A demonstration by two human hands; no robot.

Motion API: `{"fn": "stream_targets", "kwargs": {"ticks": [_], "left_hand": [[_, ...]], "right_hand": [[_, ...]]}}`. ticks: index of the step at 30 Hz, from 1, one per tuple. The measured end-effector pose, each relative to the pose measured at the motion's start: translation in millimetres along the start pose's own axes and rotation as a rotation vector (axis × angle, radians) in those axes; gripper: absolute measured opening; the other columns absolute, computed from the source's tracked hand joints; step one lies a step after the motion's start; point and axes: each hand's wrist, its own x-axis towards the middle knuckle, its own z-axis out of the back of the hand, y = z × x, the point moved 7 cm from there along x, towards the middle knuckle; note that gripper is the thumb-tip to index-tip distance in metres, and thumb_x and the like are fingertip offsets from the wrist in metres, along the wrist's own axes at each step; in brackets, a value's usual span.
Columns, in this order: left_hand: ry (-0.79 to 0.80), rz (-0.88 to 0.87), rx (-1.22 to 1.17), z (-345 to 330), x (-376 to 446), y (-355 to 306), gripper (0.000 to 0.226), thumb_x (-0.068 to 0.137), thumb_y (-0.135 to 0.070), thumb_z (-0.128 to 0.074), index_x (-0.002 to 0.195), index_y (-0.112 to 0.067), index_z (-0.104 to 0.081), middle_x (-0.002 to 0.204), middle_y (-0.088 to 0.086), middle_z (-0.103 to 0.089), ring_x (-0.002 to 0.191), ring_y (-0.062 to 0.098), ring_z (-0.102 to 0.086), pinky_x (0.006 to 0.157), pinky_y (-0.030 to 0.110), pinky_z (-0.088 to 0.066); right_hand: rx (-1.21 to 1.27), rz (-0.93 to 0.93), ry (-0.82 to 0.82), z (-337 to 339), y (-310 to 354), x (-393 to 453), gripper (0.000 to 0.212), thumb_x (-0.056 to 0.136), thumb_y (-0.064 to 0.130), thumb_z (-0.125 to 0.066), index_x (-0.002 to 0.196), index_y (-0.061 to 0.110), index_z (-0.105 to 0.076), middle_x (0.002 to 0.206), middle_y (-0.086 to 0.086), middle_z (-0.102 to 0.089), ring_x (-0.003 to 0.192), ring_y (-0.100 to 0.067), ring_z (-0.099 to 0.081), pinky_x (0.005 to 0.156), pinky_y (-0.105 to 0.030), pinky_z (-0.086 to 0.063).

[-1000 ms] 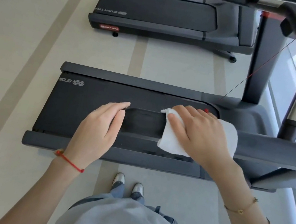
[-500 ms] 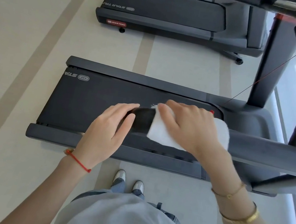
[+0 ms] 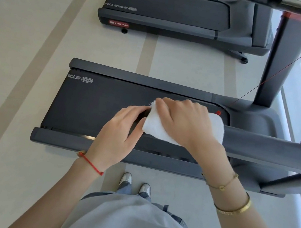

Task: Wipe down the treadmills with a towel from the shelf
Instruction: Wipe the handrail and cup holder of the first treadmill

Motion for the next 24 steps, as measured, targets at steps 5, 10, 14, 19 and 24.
{"fn": "stream_targets", "kwargs": {"ticks": [5,10,14,19,24], "left_hand": [[-0.011,-0.005,0.011,3,0,-4,0.034,0.104,-0.029,-0.040,0.133,-0.019,-0.056,0.127,-0.011,-0.060,0.119,0.006,-0.054,0.101,0.029,-0.046],[0.002,-0.110,0.111,-5,10,-33,0.033,0.102,-0.026,-0.045,0.131,-0.014,-0.056,0.128,-0.005,-0.060,0.119,0.010,-0.054,0.103,0.032,-0.045],[-0.005,-0.199,0.179,-18,19,-59,0.028,0.100,-0.018,-0.051,0.124,-0.011,-0.061,0.120,-0.002,-0.066,0.109,0.013,-0.058,0.098,0.025,-0.043],[-0.034,-0.246,0.232,-31,27,-81,0.025,0.097,-0.011,-0.054,0.119,-0.009,-0.063,0.109,-0.001,-0.069,0.095,0.011,-0.057,0.091,0.029,-0.046],[-0.059,-0.292,0.244,-45,32,-104,0.025,0.095,-0.011,-0.056,0.118,-0.011,-0.065,0.113,-0.002,-0.069,0.099,0.015,-0.062,0.094,0.034,-0.049]], "right_hand": [[-0.016,0.015,-0.161,6,-1,-25,0.048,0.101,0.045,-0.019,0.080,0.020,-0.054,0.061,0.003,-0.049,0.056,-0.022,-0.044,0.055,-0.034,-0.036],[-0.004,0.063,-0.341,10,-16,-50,0.047,0.102,0.047,-0.033,0.107,0.016,-0.068,0.083,0.002,-0.064,0.074,-0.022,-0.056,0.070,-0.033,-0.043],[-0.019,0.047,-0.431,14,-37,-66,0.045,0.101,0.045,-0.038,0.108,0.013,-0.069,0.089,0.000,-0.066,0.079,-0.023,-0.059,0.075,-0.032,-0.044],[-0.015,0.069,-0.492,16,-50,-75,0.041,0.101,0.040,-0.042,0.104,0.009,-0.069,0.092,-0.002,-0.068,0.082,-0.024,-0.062,0.077,-0.035,-0.048],[0.009,0.130,-0.625,19,-70,-93,0.035,0.100,0.033,-0.051,0.104,0.006,-0.072,0.105,-0.005,-0.071,0.099,-0.024,-0.067,0.088,-0.037,-0.051]]}}
